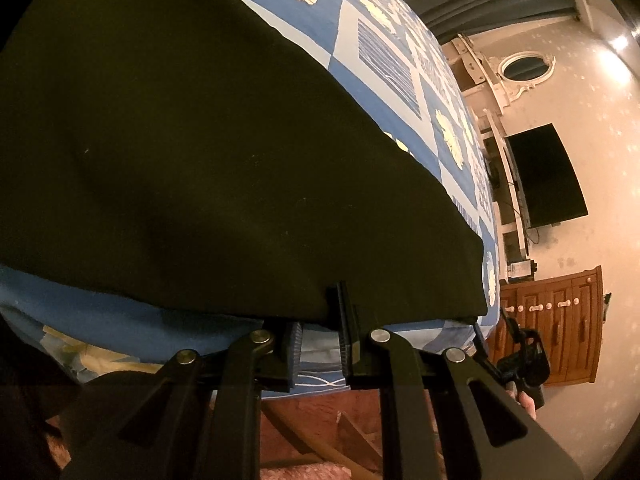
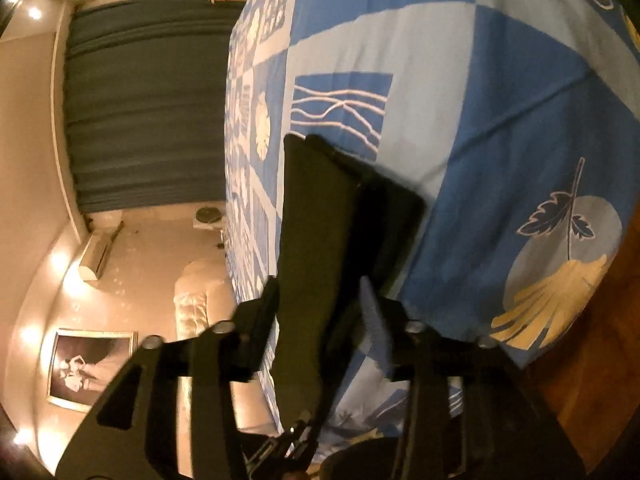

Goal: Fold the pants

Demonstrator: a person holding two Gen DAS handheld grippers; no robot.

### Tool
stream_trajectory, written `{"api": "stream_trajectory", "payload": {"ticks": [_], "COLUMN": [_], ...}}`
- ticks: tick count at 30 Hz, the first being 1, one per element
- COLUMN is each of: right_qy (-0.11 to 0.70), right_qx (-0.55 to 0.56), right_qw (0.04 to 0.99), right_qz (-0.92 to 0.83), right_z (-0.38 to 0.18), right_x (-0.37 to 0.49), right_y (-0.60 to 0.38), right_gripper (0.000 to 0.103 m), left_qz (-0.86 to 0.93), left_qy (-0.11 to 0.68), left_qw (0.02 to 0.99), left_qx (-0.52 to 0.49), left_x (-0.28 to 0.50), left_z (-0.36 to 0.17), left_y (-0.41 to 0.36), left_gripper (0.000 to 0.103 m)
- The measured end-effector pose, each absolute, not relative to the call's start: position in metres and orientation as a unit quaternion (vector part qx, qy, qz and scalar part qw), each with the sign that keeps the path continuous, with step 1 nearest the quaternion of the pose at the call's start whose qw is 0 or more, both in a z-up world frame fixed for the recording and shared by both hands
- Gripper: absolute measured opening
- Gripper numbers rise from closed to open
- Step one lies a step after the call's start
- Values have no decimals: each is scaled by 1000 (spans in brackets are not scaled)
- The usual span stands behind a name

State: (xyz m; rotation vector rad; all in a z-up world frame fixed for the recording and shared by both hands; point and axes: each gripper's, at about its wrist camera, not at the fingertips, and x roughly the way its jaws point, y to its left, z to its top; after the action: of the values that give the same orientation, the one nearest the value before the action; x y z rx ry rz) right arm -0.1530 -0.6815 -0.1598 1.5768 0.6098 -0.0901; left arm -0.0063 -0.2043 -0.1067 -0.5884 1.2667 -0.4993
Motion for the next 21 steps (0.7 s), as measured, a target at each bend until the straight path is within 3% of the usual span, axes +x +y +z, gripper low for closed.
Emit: {"api": "stream_trajectory", "payload": {"ticks": [13,15,16,17,21], "right_qy": [260,275,282,284,280], "right_qx": [704,678,655,638,537], "right_qw": [657,678,697,712,794], "right_qz": [-68,-73,-73,-71,-51], "right_z": [-181,-175,-169,-164,-118], "right_x": [-138,-131,-126,-124,-110], "right_y": [-693,-695,-696,-697,-694], "right_gripper": [56,45,24,12,11], "left_qz": [-227,-228,-227,-227,-226], "left_qy": [575,576,576,576,572], "left_qw": [739,738,737,738,746], "left_qx": [-267,-268,-269,-268,-257], "left_x": [-9,-8,-8,-8,-10], "left_z": [-107,-107,-107,-107,-103], "left_y": [-204,-203,-204,-204,-208], "left_gripper": [15,15,15,16,17]}}
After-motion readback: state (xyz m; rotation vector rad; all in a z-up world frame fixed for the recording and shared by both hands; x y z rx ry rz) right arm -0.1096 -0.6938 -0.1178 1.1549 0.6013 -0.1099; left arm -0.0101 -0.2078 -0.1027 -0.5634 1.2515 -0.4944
